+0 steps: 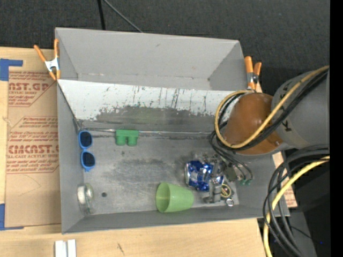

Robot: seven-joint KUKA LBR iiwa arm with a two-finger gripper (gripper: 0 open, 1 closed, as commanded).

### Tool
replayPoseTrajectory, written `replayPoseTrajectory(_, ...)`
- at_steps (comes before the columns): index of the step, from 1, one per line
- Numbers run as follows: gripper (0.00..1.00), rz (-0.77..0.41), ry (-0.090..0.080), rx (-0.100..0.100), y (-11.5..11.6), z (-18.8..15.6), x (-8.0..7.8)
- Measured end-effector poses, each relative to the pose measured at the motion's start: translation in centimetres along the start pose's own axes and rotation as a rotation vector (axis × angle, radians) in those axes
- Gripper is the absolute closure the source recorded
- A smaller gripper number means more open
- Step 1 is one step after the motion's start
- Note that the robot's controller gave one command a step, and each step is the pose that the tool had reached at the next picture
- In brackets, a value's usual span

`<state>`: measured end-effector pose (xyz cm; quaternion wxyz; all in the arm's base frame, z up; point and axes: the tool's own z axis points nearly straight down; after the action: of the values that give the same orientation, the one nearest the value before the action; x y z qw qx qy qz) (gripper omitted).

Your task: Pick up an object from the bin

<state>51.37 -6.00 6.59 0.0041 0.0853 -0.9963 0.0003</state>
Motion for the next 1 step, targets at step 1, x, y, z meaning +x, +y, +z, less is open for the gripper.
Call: replayPoseTrajectory(1,1.00,-0.003,-0.007,-0.001,0.29,-0.42,-0.35)
